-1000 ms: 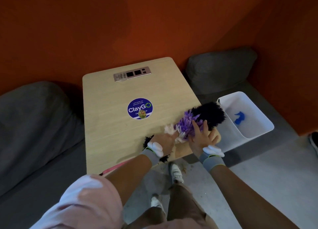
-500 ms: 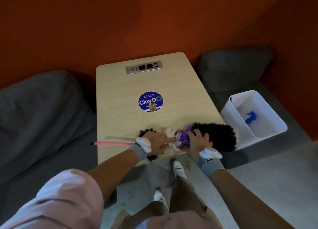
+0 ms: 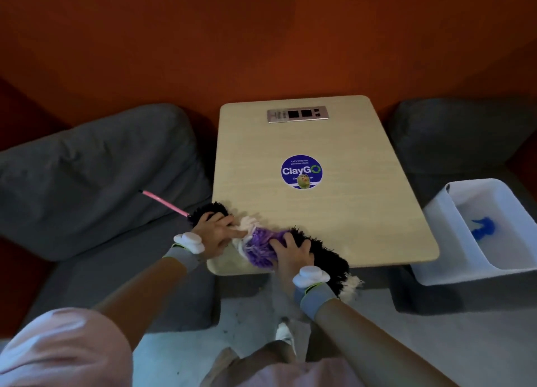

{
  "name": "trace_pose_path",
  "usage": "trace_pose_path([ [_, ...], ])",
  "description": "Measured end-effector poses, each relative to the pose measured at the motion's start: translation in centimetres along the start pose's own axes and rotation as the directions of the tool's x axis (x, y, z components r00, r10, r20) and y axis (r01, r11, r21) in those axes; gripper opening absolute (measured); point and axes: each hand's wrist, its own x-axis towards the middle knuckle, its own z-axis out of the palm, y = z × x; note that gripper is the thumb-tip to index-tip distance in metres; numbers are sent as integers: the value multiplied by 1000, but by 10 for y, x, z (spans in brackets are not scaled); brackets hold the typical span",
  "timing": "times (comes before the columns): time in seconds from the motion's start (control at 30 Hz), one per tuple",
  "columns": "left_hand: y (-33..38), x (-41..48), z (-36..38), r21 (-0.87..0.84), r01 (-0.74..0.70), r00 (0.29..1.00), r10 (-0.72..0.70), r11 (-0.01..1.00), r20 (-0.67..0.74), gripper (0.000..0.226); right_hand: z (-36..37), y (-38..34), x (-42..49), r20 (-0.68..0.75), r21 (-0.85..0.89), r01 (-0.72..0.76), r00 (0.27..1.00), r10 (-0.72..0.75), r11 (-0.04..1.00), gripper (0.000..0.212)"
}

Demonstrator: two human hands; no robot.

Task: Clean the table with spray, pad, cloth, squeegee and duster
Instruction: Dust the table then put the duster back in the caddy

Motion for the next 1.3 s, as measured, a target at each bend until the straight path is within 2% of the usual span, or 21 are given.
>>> trace_pose_path([
  [0.23,-15,-80,45,-147,289,941,-309,946,-140,46,3,-48,15,10,-127,224,974,-225,966,47],
  [0.4,4,-111,69,-233,379,885,-424,896,-192,46,4,-59,10,83,-178,311,950,-300,934,53],
  [0.53,3,-106,61,-213,351,898,-393,912,-200,46,4,-55,13,107,-172,309,950,-294,935,53],
  [0.73,16,-86,48,-239,218,925,-278,946,-260,43,14,-32,6,133,-210,258,963,-234,943,68],
  [0.87,28,-61,37,-160,116,924,-166,980,-344,40,23,-18,0,23,-302,91,996,-89,949,62],
  [0.93,34,-45,30,-78,105,900,-128,991,-417,41,20,-7,-5,86,-223,89,994,-71,971,55],
  [1.03,45,-5,6,-101,133,858,-165,986,-487,63,18,41,-11,21,-152,55,998,-52,987,55],
  [1.07,46,6,-2,-126,181,857,-219,976,-467,73,13,50,-15,7,-114,75,997,-75,991,52],
  [1.1,49,18,-12,-147,240,858,-281,960,-430,83,7,58,-19,-82,-47,75,994,-78,996,46],
  [1.2,59,48,-36,-262,397,823,-467,880,-322,111,-11,74,-36,-224,179,-43,971,83,983,35],
  [1.23,66,60,-43,-346,419,807,-519,839,-282,115,-15,81,-44,-172,210,-98,976,135,973,35],
  [1.3,85,86,-53,-564,410,755,-613,717,-231,117,-7,105,-53,23,370,-203,978,209,907,42],
])
